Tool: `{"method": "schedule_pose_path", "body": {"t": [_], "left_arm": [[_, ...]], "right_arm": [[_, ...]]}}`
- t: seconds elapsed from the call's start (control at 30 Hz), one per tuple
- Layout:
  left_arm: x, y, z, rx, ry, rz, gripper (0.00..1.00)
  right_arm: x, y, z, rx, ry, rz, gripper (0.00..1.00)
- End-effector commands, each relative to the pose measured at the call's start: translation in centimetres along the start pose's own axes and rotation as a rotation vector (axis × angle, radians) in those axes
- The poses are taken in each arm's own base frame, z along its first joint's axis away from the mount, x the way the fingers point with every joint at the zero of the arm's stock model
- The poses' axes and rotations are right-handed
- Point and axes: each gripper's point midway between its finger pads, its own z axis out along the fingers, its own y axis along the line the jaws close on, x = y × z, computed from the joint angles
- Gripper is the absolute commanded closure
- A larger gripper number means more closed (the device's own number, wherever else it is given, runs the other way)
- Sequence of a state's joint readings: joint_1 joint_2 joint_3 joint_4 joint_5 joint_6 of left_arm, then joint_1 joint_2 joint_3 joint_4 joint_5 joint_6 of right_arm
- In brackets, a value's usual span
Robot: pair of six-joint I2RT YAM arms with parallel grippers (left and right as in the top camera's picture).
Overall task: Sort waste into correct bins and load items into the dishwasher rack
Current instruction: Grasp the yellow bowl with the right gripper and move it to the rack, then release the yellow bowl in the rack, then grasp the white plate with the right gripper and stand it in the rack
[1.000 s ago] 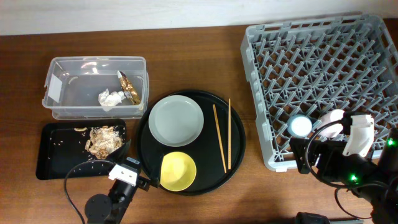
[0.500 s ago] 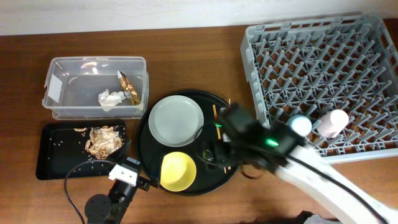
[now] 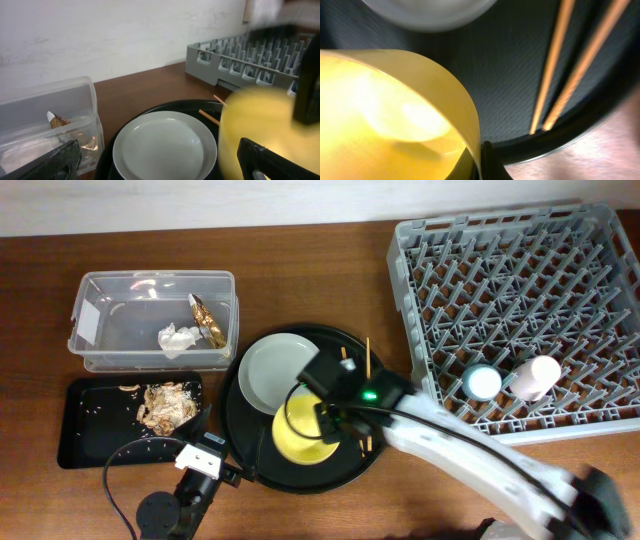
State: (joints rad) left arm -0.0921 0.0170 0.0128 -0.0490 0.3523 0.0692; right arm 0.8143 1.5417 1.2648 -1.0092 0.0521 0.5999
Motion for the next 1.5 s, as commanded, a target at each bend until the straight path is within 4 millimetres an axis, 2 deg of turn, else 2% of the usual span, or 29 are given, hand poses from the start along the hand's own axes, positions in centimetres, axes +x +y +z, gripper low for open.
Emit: {"method": "schedule_pose_path", "body": {"t": [0.0,0.03,0.07,0.13,0.2,0.27,0.33,0.37,0.4,0.5,0.57,0.63,0.67,0.7,0.77,0.83,0.87,0.93,0.97,1.0,1.03,1.1,1.2,1.23,1.27,1.33,1.4,1.43,1.47], "left_arm": [[0.2,-0.1,0.0,0.008,0.003,0.013,0.01],[0.2,-0.1,0.0,0.008,0.003,0.013,0.01],[0.2,-0.1,0.0,0.008,0.003,0.013,0.01],[0.2,-0.1,0.0,0.008,0.003,0.013,0.01],[0.2,-0.1,0.0,0.008,0.003,0.013,0.01],[0.2,-0.1,0.0,0.008,0.003,0.013,0.01],[0.2,-0.1,0.0,0.008,0.003,0.013,0.01],[0.2,-0.1,0.0,0.008,0.003,0.013,0.01],[0.2,-0.1,0.0,0.008,0.003,0.013,0.01],[0.2,-0.1,0.0,0.008,0.003,0.013,0.01],[0.2,-0.1,0.0,0.008,0.003,0.013,0.01],[0.2,-0.1,0.0,0.008,0.003,0.013,0.00],[0.2,-0.1,0.0,0.008,0.003,0.013,0.01],[0.2,-0.1,0.0,0.008,0.003,0.013,0.01],[0.2,-0.1,0.0,0.008,0.003,0.013,0.01],[0.2,-0.1,0.0,0.008,0.003,0.013,0.01],[0.2,-0.1,0.0,0.008,0.003,0.013,0.01],[0.2,-0.1,0.0,0.008,0.003,0.013,0.01],[0.2,-0.1,0.0,0.008,0.003,0.013,0.01],[0.2,-0.1,0.0,0.008,0.003,0.013,0.01],[0.2,-0.1,0.0,0.008,0.003,0.013,0.01],[0.2,-0.1,0.0,0.008,0.003,0.013,0.01],[0.2,-0.1,0.0,0.008,0.003,0.013,0.01],[0.2,-0.1,0.0,0.008,0.003,0.013,0.01],[0.2,-0.1,0.0,0.008,0.003,0.013,0.01],[0.2,-0.1,0.0,0.008,0.003,0.013,0.01],[0.2,-0.1,0.0,0.008,0.003,0.013,0.01],[0.2,-0.1,0.0,0.008,0.003,0.013,0.01],[0.2,-0.1,0.0,0.008,0.003,0.013,0.01]], "right_arm": [[-5.5,-10.2,-11.0,0.333,-0.478,0.137,0.96],[-6.5,-16.6,-15.8,0.591,-0.649,0.266,0.96],[-6.8,-19.8,-17.8,0.738,-0.710,0.343,0.96],[-7.4,-24.6,-19.6,0.955,-0.762,0.476,0.96],[-8.8,-28.0,-18.0,1.056,-0.735,0.557,0.96],[-11.8,-30.8,-14.5,1.163,-0.607,0.434,0.96],[-13.1,-33.6,-11.7,1.336,-0.460,0.318,0.96],[-13.4,-34.5,-10.9,1.395,-0.408,0.282,0.96],[-13.9,-35.4,-8.5,1.418,-0.309,0.193,0.96],[-13.3,-35.6,-5.9,1.423,-0.204,0.116,0.96],[-12.8,-35.0,-5.5,1.419,-0.149,0.058,0.96],[-12.6,-33.4,-4.9,1.403,-0.114,-0.017,0.87],[-12.8,-31.6,-4.4,1.391,-0.109,-0.078,0.59],[-13.0,-29.3,-4.0,1.378,-0.107,-0.154,0.48],[-13.6,-25.3,-3.9,1.347,-0.153,-0.252,0.35],[-14.3,-20.6,-5.4,1.277,-0.274,-0.306,0.23],[-14.6,-17.9,-5.5,1.167,-0.333,-0.336,0.17],[-12.2,-6.9,-0.8,0.473,-0.355,-0.417,0.15],[-9.7,-1.5,1.2,0.094,-0.275,-0.335,0.17],[-8.6,0.3,2.3,-0.040,-0.210,-0.230,0.20],[-7.8,1.3,3.1,-0.111,-0.157,-0.150,0.20],[-5.4,0.7,7.8,-0.078,0.014,0.160,0.33],[-3.7,0.3,12.7,-0.026,0.118,0.270,0.36],[-3.7,0.3,13.5,-0.022,0.124,0.279,0.42],[-3.5,0.1,14.1,-0.014,0.133,0.280,0.55],[-3.0,-0.2,14.0,0.002,0.152,0.279,0.81],[-3.6,-0.2,12.1,-0.013,0.120,0.277,0.96],[-4.9,-0.7,10.3,-0.013,0.056,0.246,0.96],[-7.0,-1.9,6.8,0.008,-0.062,0.211,0.96]]}}
